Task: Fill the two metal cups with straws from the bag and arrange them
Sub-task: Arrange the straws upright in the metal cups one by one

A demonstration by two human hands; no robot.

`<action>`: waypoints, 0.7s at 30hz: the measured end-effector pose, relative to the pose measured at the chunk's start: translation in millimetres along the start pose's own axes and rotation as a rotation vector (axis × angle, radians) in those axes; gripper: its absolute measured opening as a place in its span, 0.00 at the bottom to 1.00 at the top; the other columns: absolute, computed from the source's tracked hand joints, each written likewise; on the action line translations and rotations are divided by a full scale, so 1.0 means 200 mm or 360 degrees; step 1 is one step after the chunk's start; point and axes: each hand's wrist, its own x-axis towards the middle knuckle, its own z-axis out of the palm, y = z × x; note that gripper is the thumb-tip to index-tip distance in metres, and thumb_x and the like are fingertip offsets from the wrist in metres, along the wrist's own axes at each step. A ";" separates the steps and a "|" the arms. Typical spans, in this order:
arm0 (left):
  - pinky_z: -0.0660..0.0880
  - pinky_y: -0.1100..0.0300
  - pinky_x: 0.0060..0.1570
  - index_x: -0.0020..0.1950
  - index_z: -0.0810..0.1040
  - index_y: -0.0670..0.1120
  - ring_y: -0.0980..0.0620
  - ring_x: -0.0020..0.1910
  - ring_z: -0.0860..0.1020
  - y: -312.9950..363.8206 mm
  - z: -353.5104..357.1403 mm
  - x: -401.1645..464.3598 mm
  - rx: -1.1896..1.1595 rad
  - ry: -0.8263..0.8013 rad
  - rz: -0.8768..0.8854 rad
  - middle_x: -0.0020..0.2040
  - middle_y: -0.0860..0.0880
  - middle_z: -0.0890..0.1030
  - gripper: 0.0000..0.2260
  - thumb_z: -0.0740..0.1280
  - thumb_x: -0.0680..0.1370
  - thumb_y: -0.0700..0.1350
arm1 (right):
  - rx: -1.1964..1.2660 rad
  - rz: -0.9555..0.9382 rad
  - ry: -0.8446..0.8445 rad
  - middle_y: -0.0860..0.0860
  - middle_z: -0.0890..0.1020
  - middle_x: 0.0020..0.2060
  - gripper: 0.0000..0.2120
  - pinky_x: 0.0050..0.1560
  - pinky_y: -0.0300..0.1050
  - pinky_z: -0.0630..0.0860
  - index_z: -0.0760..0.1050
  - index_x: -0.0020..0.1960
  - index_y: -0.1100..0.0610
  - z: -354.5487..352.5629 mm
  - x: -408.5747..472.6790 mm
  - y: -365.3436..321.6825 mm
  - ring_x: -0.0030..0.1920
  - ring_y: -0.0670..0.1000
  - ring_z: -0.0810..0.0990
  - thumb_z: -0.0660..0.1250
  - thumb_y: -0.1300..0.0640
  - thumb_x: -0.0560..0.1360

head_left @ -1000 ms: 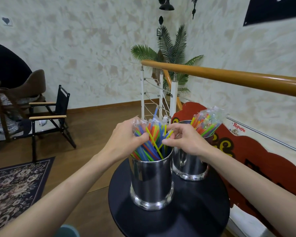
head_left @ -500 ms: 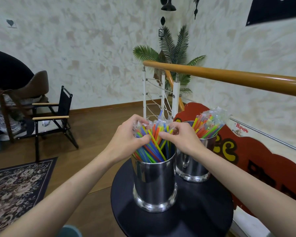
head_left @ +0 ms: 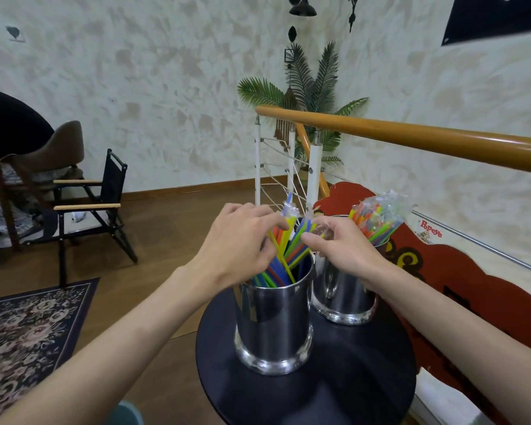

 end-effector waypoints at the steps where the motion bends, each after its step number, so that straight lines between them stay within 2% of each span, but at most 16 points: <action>1: 0.66 0.54 0.57 0.55 0.82 0.54 0.51 0.52 0.79 0.01 0.00 0.01 -0.0017 -0.0056 -0.0065 0.54 0.56 0.82 0.17 0.59 0.72 0.49 | 0.0016 0.0004 0.0009 0.54 0.85 0.47 0.05 0.47 0.45 0.79 0.82 0.54 0.54 0.00 0.01 0.01 0.45 0.52 0.83 0.69 0.56 0.80; 3: 0.65 0.54 0.56 0.53 0.82 0.55 0.52 0.51 0.78 0.02 0.02 0.02 -0.0007 -0.0159 -0.0173 0.51 0.56 0.82 0.17 0.56 0.72 0.56 | 0.0060 0.0023 0.0031 0.51 0.84 0.48 0.03 0.41 0.34 0.77 0.80 0.53 0.54 0.00 0.01 0.02 0.44 0.47 0.81 0.70 0.58 0.80; 4: 0.66 0.53 0.55 0.53 0.81 0.56 0.53 0.51 0.78 0.03 0.04 0.03 0.0017 -0.0194 -0.0202 0.50 0.56 0.81 0.17 0.56 0.74 0.59 | 0.0091 0.0032 0.0039 0.50 0.83 0.48 0.02 0.39 0.32 0.76 0.80 0.52 0.54 0.01 0.01 0.02 0.44 0.47 0.81 0.70 0.58 0.80; 7: 0.69 0.51 0.56 0.57 0.79 0.57 0.53 0.53 0.79 0.03 0.07 0.05 0.0088 -0.0205 -0.0246 0.51 0.57 0.82 0.16 0.62 0.78 0.64 | 0.0165 0.0048 0.0045 0.48 0.84 0.48 0.02 0.42 0.35 0.78 0.80 0.51 0.52 0.01 0.02 0.03 0.47 0.49 0.83 0.70 0.58 0.79; 10: 0.69 0.52 0.55 0.58 0.78 0.57 0.54 0.53 0.80 0.03 0.09 0.08 0.0049 -0.0164 -0.0327 0.49 0.58 0.83 0.15 0.65 0.78 0.64 | 0.0196 0.0059 0.0047 0.48 0.84 0.46 0.03 0.43 0.36 0.79 0.80 0.50 0.52 0.02 0.03 0.03 0.45 0.47 0.82 0.71 0.59 0.79; 15: 0.69 0.53 0.54 0.53 0.80 0.57 0.55 0.50 0.80 0.03 0.10 0.10 -0.0102 -0.0085 -0.0416 0.45 0.59 0.84 0.10 0.66 0.79 0.61 | 0.0237 0.0068 0.0019 0.46 0.84 0.46 0.02 0.40 0.33 0.77 0.80 0.52 0.54 0.03 0.03 0.02 0.44 0.46 0.81 0.70 0.59 0.80; 21: 0.73 0.51 0.55 0.53 0.80 0.57 0.55 0.50 0.80 0.02 0.09 0.10 -0.0329 -0.0130 -0.0504 0.42 0.61 0.82 0.10 0.69 0.78 0.60 | 0.0242 0.0046 0.0026 0.49 0.84 0.46 0.05 0.39 0.32 0.77 0.82 0.55 0.57 0.04 0.03 0.00 0.41 0.43 0.80 0.69 0.58 0.80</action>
